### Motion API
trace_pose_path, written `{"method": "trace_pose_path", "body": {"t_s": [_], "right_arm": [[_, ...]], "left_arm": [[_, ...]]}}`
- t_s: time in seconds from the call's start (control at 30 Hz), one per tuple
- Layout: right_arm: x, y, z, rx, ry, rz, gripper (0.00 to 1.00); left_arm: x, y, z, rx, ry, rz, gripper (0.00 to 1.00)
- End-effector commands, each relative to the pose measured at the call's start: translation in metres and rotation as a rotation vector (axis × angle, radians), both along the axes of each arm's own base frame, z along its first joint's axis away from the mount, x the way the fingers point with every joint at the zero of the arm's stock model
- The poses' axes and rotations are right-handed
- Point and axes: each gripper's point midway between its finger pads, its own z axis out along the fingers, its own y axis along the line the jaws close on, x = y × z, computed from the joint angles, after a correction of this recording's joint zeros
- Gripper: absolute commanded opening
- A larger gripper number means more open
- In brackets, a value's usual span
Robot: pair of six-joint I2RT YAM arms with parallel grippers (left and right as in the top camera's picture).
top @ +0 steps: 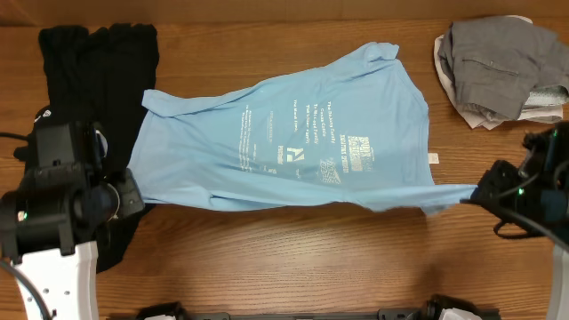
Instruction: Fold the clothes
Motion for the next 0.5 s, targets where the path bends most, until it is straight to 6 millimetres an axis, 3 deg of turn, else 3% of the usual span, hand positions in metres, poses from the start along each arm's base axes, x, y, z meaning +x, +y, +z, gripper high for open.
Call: {"method": "trace_pose_path", "body": {"t_s": [0.0, 0.27, 0.47], "right_arm": [[0.017, -0.003, -0.001, 0.0, -0.005, 0.027, 0.04], [0.072, -0.007, -0.026, 0.007, 0.005, 0.103, 0.04], [0.117, 0.003, -0.063, 0.031, 0.05, 0.181, 0.04]], "left_arm": [[0.006, 0.001, -0.02, -0.01, 0.061, -0.009, 0.04], [0.03, 0.005, -0.072, -0.031, 0.144, 0.016, 0.04], [0.053, 0.009, -0.108, -0.037, 0.182, 0.016, 0.04]]}}
